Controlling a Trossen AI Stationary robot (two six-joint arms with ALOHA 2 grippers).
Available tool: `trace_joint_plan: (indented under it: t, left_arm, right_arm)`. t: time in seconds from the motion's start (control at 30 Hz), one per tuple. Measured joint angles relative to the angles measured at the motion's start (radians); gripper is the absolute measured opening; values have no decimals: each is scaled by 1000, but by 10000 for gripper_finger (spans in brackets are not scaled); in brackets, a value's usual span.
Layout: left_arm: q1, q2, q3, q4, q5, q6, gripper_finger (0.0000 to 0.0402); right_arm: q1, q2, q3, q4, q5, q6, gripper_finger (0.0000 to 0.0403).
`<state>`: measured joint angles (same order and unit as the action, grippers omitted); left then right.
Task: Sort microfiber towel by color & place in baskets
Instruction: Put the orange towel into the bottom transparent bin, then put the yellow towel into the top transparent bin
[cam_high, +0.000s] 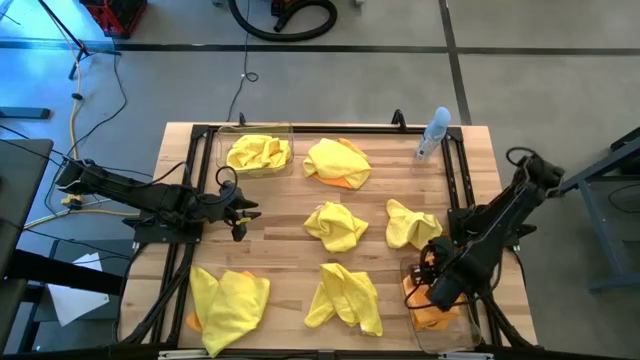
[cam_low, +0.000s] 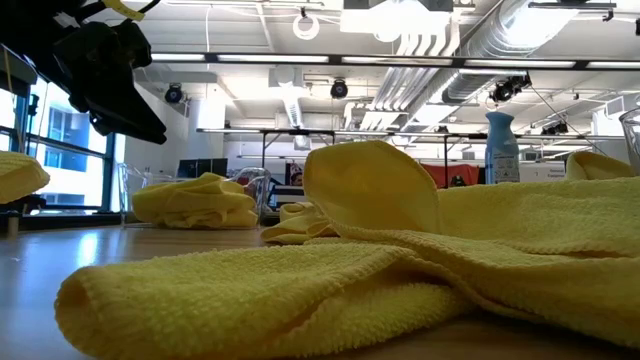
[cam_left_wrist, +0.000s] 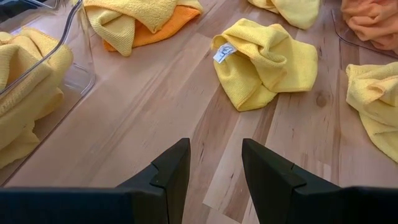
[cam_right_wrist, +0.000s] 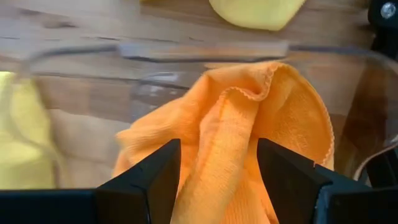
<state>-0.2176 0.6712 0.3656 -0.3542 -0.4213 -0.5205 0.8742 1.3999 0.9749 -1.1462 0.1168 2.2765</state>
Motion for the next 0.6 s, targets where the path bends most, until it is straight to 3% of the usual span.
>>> trace_joint_plan:
  t: [0.27, 0.6]
  left_arm:
    - [0, 0, 0, 0, 0, 0, 136]
    - [0, 0, 0, 1, 0, 0, 136]
  right_arm:
    - [6, -109, 0, -23, 71, -67, 209]
    - [6, -119, 0, -32, 71, -236, 209]
